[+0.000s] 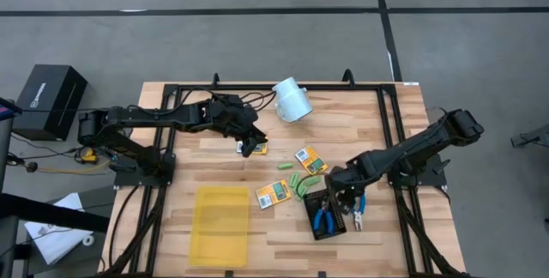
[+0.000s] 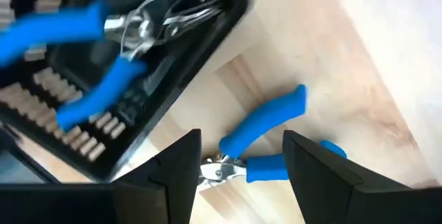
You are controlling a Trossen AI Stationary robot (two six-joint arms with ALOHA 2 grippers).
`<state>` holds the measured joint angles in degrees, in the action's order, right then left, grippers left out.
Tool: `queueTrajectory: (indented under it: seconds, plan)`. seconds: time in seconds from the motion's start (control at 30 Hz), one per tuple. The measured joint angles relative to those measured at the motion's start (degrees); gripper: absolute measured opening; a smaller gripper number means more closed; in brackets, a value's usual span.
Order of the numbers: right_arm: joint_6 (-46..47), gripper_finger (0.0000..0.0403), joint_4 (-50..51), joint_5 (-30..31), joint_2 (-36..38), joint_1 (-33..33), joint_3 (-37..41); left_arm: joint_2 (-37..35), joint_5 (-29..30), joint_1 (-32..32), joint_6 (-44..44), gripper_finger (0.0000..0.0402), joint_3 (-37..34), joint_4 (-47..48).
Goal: Pick & Place School Supplies
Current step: Put the blue hole puncher into the bottom black bin
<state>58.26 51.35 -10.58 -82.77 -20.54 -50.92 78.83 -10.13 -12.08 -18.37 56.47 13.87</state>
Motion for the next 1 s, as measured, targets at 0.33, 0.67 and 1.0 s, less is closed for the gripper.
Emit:
queueTrajectory:
  seconds: [0.33,0.67,1.0]
  plan:
    - [14.53,0.0195,-2.92,2.13,1.0,1.89,2.96,0.0,0.0,0.0,0.11,0.01,0.0,-0.06]
    - [23.62,0.0188,-6.98,2.09,0.97,0.42,7.87,0.0,-0.02,0.0,1.86,0.01,0.0,-0.27]
    - [30.72,0.0179,-13.01,3.0,0.99,-3.13,11.54,0.0,-0.02,0.0,1.86,0.01,0.0,-0.2]
